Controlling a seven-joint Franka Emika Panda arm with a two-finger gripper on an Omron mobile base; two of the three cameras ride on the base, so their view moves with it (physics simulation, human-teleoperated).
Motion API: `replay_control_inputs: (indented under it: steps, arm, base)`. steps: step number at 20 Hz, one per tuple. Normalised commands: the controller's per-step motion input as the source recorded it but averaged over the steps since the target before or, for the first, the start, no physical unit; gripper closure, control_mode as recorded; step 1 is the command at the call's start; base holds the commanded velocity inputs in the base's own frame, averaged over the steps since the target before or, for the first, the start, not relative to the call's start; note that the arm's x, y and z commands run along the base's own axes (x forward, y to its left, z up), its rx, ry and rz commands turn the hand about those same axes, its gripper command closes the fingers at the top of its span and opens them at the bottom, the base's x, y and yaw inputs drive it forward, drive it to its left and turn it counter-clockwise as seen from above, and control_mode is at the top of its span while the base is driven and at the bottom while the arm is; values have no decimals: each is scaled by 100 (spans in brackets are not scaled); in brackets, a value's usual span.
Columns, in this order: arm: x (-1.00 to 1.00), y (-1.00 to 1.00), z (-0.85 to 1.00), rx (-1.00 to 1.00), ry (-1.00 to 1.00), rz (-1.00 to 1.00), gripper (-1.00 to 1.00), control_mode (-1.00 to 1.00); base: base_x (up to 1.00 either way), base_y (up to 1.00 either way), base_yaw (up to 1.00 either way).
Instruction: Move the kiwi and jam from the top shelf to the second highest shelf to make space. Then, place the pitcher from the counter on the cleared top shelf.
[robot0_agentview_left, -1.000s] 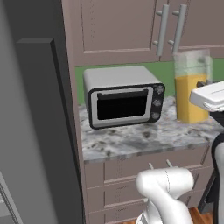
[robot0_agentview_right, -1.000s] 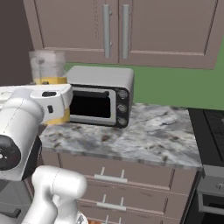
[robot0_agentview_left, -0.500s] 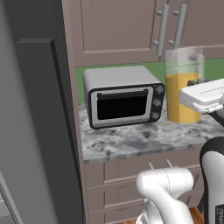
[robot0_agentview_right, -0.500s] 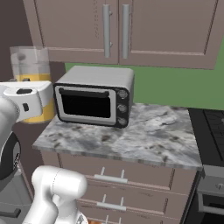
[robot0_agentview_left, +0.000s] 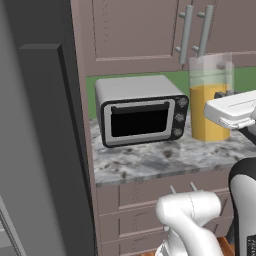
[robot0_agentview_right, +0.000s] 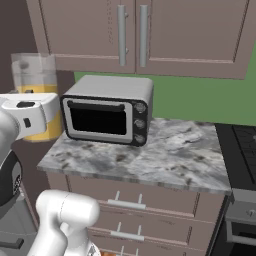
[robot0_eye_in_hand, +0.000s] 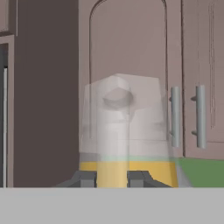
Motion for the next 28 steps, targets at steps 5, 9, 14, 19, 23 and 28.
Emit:
replay_control_inputs:
  steps: [5,9,14,19,23,28]
  arm:
    - [0,0,0,0,0,0,100,100]
    - [0,0,0,0,0,0,100,100]
    - [0,0,0,0,0,0,100,100]
    - [0,0,0,0,0,0,100,100]
    - [0,0,0,0,0,0,100,100]
    - [0,0,0,0,0,0,100,100]
  base:
    - [-3,0,5]
    - [-32,-1,41]
    - [-79,-10,51]
    - [-98,-22,50]
    - [-71,-6,53]
    - [-9,11,58]
